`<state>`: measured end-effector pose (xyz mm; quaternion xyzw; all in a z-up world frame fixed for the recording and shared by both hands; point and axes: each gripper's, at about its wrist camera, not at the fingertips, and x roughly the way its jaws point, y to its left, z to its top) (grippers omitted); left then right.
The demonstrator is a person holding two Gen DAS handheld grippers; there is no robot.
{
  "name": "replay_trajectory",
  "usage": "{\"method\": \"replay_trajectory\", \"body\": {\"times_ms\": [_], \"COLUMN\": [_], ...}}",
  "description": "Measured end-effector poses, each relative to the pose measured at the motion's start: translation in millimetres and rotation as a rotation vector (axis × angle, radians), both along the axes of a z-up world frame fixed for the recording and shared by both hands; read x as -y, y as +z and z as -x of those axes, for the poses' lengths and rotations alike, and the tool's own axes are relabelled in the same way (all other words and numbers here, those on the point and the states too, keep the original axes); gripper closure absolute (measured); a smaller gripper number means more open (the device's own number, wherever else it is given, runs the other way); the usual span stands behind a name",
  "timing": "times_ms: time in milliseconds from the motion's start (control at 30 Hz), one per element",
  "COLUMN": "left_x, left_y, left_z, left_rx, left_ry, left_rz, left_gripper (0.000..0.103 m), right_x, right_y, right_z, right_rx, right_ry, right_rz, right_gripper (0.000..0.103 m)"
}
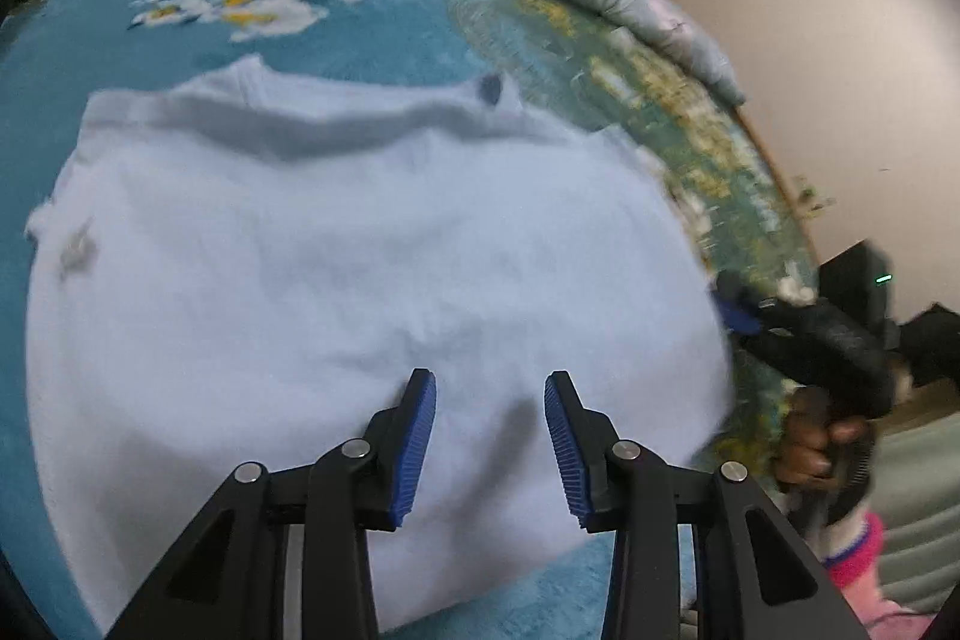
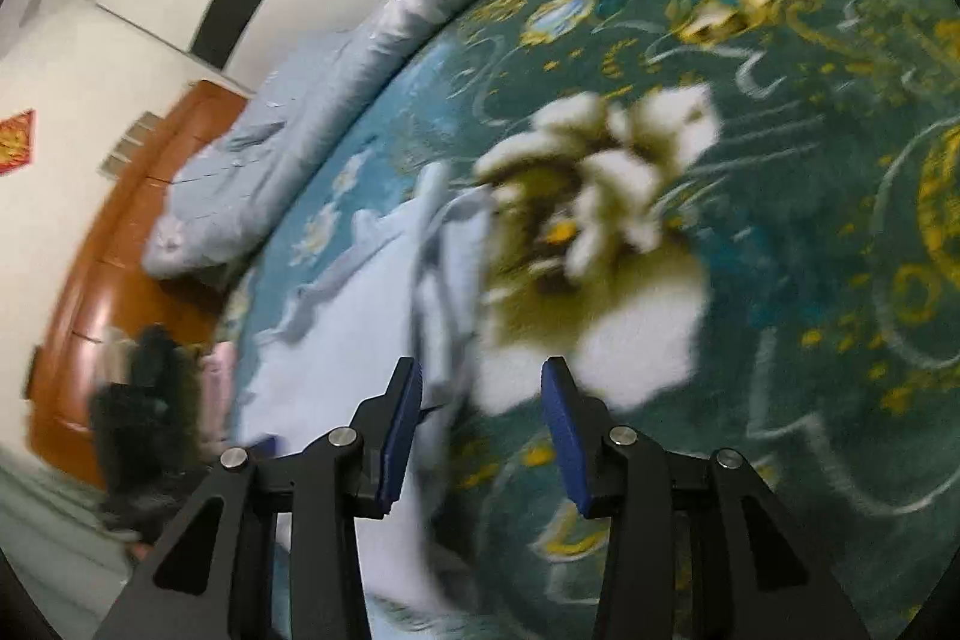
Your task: Fold clothes
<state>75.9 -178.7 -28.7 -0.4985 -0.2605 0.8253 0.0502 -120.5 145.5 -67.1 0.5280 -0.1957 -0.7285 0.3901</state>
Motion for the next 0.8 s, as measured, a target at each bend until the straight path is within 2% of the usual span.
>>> {"method": "replay_trajectory", "body": {"times_ms": [100,200,300,333,367,400,467,667,733,800], "left_x": [-2.2,-3.5,-5.7,-4.9,-3.4,1.1,10.1,37.0,51.0,72.9], "left_y": [-4.5,-7.7,-2.9,-5.1,-6.5,-4.2,0.3,14.0,17.1,12.1], "left_z": [1.0,2.6,-6.5,-11.8,-17.2,-23.2,-35.2,-71.3,-88.4,-108.2], "left_rx": [-0.007,-0.009,-0.039,-0.049,-0.061,-0.08,-0.119,-0.236,-0.272,-0.292], "left_ry": [0.014,0.017,0.039,0.045,0.052,0.062,0.082,0.141,0.181,0.233], "left_rz": [0.013,0.023,0.017,-0.01,-0.031,-0.029,-0.027,-0.018,0.011,-0.019], "left_gripper": [0.062,0.062,0.062,0.062,0.062,0.062,0.062,0.061,0.061,0.061], "right_x": [13.2,25.9,34.4,37.3,40.0,42.0,45.9,58.6,69.8,85.2], "right_y": [-1.5,-9.2,-7.7,-7.9,-6.7,-2.5,5.9,32.7,51.9,72.0], "right_z": [-3.1,-2.5,-1.6,-1.3,-1.5,-2.4,-4.3,-10.3,-15.6,-22.7], "right_rx": [0.028,0.034,0.047,0.058,0.063,0.054,0.037,-0.017,-0.054,-0.095], "right_ry": [0.049,0.039,0.021,0.018,0.016,0.017,0.019,0.028,0.041,0.052], "right_rz": [0.05,0.01,0.02,0.02,0.016,0.003,-0.023,-0.104,-0.164,-0.231], "right_gripper": [0.06,0.06,0.06,0.062,0.075,0.087,0.091,0.093,0.093,0.093]}}
